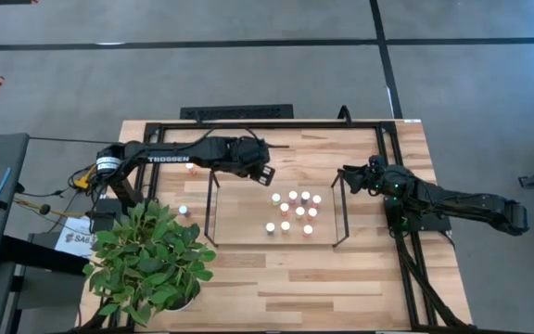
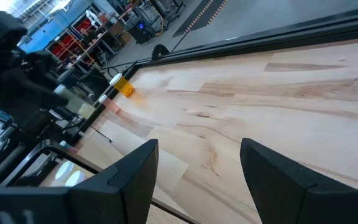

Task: Pick and place medicine bottles onto shelf by color
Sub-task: Put the yellow pill bottle on the shelf

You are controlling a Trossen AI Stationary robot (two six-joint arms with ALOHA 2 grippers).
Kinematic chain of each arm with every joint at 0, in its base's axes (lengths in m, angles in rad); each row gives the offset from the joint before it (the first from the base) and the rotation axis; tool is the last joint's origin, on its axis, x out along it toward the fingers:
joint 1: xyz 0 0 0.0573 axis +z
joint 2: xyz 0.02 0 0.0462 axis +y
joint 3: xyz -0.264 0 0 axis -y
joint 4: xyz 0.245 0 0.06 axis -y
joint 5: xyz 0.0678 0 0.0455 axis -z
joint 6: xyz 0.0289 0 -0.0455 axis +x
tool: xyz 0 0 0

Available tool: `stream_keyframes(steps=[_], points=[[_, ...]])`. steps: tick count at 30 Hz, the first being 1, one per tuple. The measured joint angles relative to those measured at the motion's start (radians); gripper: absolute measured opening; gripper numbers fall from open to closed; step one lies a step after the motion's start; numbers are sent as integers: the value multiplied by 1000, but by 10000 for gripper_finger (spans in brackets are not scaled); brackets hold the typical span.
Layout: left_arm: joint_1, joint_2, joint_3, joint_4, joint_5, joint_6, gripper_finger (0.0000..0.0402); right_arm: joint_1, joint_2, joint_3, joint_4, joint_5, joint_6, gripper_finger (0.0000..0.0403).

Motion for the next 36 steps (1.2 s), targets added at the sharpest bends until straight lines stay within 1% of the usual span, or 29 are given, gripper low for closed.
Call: stream_keyframes(steps=[9,11,15,24,36], points=[[-69,0,0,-42,-18,29,116,0,0,0,0,0,0,249],[-84,16,1,-35,-20,44,117,0,0,0,0,0,0,249],[-103,54,2,-18,-2,89,120,0,0,0,0,0,0,249],[-133,138,29,-43,56,200,121,0,9,0,-2,-2,0,249],[-156,151,27,-45,63,192,122,0,23,0,-4,-1,0,249]])
